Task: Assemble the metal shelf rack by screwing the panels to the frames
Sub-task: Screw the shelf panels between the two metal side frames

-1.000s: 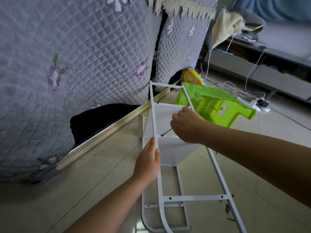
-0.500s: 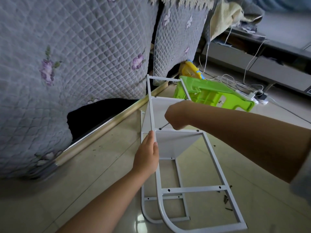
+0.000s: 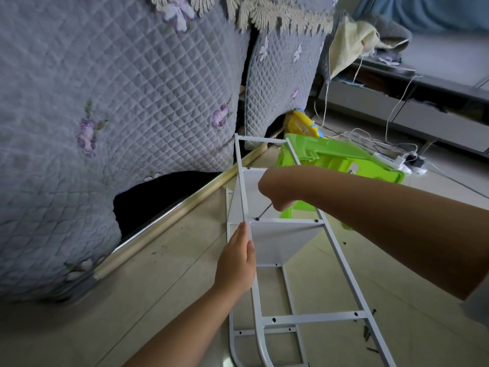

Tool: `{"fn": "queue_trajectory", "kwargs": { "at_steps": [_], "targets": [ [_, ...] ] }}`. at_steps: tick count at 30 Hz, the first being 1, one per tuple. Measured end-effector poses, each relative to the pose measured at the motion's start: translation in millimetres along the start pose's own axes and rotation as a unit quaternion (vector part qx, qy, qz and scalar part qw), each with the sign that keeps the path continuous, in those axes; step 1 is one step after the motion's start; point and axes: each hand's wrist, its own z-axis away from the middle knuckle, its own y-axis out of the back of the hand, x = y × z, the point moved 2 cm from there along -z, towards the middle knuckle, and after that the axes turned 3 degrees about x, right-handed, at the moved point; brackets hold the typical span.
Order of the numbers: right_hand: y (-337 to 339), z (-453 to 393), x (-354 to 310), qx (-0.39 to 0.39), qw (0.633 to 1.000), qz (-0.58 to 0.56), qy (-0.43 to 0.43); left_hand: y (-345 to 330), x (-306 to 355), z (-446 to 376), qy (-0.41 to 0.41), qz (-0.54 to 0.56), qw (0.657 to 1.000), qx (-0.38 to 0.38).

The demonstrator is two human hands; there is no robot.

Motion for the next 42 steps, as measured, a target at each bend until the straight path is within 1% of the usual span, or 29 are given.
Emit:
{"fn": "queue_trajectory", "kwargs": {
  "at_steps": [2, 5, 8, 12, 17, 22, 24, 25, 27, 29, 33, 35, 37, 40, 42],
  "targets": [
    [-3, 5, 3, 0.033, 0.999, 0.028, 0.014, 1, 0, -1, -0.003, -0.005, 1.0, -0.001],
    [-12, 8, 1, 0.061, 0.996, 0.055, 0.019, 3, 1, -1, -0.004, -0.018, 1.0, -0.013],
    [-15, 11, -3, 0.075, 0.996, 0.047, 0.011, 5, 2, -1, -0.008, -0.038, 0.999, -0.023],
    [-14, 8, -3, 0.039, 0.999, -0.034, -0.013, 5, 4, -3, -0.002, -0.072, 0.997, -0.033],
    [-12, -7, -3, 0.003, 0.99, -0.129, -0.059, 7, 8, -2, 0.004, -0.09, 0.995, -0.042],
    [-25, 5, 4, 0.045, 0.981, -0.179, -0.067, 16, 17, -4, 0.016, -0.107, 0.992, -0.065],
    [-37, 20, 22, 0.078, 0.968, -0.221, -0.087, 18, 17, -8, 0.022, -0.134, 0.989, -0.062],
    [-46, 28, 34, 0.098, 0.956, -0.254, -0.105, 19, 16, -11, 0.015, -0.161, 0.986, -0.048],
    [-72, 45, 57, 0.126, 0.936, -0.301, -0.134, 18, 23, -18, -0.042, -0.224, 0.973, -0.02],
    [-110, 59, 77, 0.13, 0.919, -0.335, -0.162, 7, 42, -27, -0.122, -0.256, 0.959, -0.02],
    [-193, 73, 102, 0.14, 0.866, -0.406, -0.254, -37, 92, -46, -0.236, -0.284, 0.925, -0.092],
    [-234, 73, 105, 0.137, 0.844, -0.429, -0.291, -65, 104, -53, -0.266, -0.281, 0.913, -0.126],
    [-272, 73, 100, 0.107, 0.838, -0.442, -0.301, -89, 111, -56, -0.293, -0.29, 0.899, -0.148],
    [-323, 75, 79, 0.037, 0.845, -0.459, -0.272, -113, 114, -64, -0.349, -0.317, 0.871, -0.14],
    [-355, 76, 59, -0.002, 0.837, -0.484, -0.255, -126, 116, -67, -0.383, -0.332, 0.85, -0.142]
  ]
}}
